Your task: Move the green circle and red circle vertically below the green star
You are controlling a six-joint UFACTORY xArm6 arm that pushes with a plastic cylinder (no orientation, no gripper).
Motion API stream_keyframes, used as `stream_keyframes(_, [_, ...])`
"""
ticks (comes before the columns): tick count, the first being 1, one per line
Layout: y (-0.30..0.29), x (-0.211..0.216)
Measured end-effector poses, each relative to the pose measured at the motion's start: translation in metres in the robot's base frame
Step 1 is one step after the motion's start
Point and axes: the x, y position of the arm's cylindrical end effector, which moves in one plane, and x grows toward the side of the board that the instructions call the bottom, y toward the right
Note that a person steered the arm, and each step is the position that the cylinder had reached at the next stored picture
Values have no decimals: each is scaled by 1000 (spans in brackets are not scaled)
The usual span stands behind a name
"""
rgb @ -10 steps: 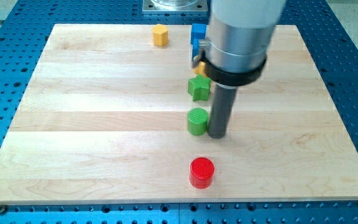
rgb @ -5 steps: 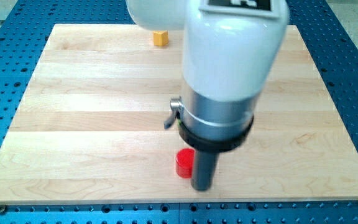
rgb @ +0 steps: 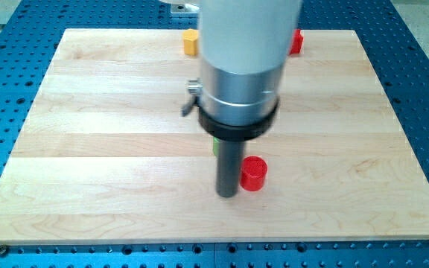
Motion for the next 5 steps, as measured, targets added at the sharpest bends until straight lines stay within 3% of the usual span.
stream_keyframes(1, [-15, -34])
stream_keyframes(2, [10, -62])
stream_keyframes(4, [-31, -108])
stream_keyframes(5, [-33, -40])
